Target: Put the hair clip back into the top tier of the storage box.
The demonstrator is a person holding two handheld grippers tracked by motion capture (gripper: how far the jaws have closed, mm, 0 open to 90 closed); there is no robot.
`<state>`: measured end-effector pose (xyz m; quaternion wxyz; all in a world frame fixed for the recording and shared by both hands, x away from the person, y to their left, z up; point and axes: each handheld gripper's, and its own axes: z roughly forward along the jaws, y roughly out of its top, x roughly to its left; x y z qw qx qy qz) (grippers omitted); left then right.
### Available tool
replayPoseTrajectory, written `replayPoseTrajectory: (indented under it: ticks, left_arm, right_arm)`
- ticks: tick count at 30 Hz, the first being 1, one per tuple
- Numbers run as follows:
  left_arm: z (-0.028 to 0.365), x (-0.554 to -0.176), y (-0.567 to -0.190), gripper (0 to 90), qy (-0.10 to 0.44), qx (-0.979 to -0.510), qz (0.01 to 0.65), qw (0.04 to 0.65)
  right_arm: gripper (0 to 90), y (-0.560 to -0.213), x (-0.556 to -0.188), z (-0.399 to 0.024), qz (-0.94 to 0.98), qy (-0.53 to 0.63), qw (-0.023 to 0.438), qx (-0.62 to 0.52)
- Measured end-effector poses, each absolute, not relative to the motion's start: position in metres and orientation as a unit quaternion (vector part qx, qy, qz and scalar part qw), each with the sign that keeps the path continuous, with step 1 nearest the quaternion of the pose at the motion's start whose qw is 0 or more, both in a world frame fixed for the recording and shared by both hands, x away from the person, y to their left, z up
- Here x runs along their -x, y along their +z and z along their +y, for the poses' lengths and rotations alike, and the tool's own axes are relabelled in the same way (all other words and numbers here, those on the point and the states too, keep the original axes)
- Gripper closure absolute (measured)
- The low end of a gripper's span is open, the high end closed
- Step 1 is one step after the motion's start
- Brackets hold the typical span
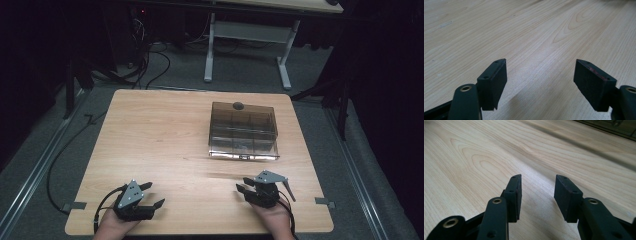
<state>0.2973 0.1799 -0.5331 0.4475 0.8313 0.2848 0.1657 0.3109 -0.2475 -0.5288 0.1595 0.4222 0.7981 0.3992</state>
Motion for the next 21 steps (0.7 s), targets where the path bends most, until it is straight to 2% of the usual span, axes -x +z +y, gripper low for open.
replayPoseTrajectory:
  ticks: [21]
  left_arm:
    - [0.1798,-0.2972,-0.5331,27.3,0.166,-0.831,0.284,0.448]
  right_arm:
    - [58.6,-0.5288,-0.3111,-0.2459,0.803,0.399,0.153,-0.416]
